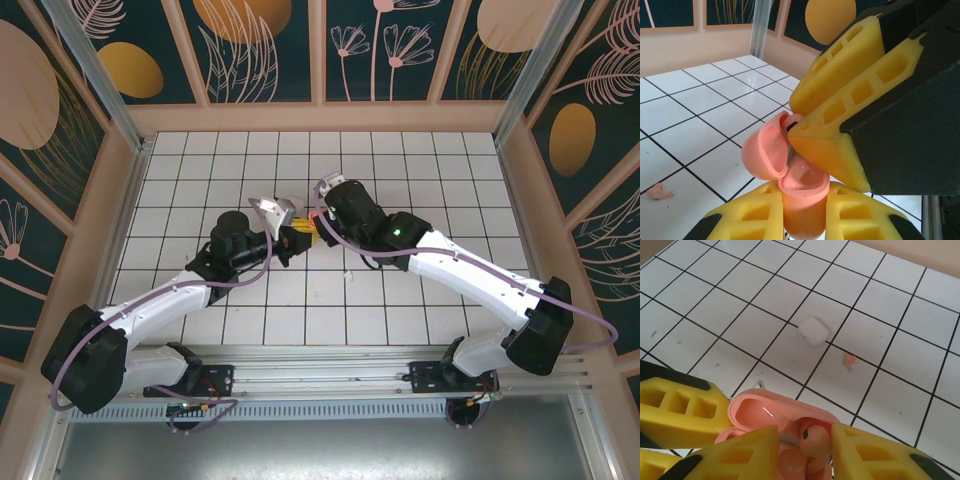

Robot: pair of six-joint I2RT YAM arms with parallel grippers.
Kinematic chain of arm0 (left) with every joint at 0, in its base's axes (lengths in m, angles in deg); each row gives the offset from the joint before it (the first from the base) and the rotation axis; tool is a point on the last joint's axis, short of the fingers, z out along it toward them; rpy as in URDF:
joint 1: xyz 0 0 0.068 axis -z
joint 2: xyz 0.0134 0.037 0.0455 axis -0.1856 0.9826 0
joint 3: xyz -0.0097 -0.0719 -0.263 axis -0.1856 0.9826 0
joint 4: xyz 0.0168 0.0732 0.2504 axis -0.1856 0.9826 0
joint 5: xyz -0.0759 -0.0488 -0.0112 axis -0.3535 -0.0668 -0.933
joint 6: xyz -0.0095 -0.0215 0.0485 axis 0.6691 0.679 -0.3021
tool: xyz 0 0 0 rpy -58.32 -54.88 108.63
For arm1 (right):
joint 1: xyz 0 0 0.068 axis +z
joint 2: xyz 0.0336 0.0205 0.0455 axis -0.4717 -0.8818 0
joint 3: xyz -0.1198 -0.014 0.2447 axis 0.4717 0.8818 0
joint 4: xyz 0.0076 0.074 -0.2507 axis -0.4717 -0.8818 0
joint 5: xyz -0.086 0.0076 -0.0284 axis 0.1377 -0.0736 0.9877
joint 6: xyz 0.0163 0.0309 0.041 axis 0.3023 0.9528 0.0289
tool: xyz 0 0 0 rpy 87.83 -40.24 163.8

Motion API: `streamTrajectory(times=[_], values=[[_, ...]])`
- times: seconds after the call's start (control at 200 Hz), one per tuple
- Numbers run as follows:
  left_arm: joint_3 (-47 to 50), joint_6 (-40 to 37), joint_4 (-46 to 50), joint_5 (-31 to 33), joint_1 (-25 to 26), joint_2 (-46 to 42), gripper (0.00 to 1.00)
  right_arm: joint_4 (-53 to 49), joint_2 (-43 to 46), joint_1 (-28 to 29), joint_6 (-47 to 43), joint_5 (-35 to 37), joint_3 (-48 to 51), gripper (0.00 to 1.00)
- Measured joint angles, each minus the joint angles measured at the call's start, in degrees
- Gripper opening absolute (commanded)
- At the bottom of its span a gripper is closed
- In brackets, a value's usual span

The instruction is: Insert the wireless bluetooth earbuds into the charging case

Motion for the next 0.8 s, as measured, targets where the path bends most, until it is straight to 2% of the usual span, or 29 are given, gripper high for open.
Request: streamTrajectory(times=[0.535, 0.801], values=[[0.0, 0.2, -3.7, -0.5, 0.0, -1.5, 0.00, -0.1, 2.7, -5.0, 6.8, -13.6, -0.8, 0.33], [0.0, 0.2, -4.4, -1.0, 0.0, -1.8, 0.00, 0.0, 3.9, -5.7, 7.6, -16.6, -0.8, 0.33]])
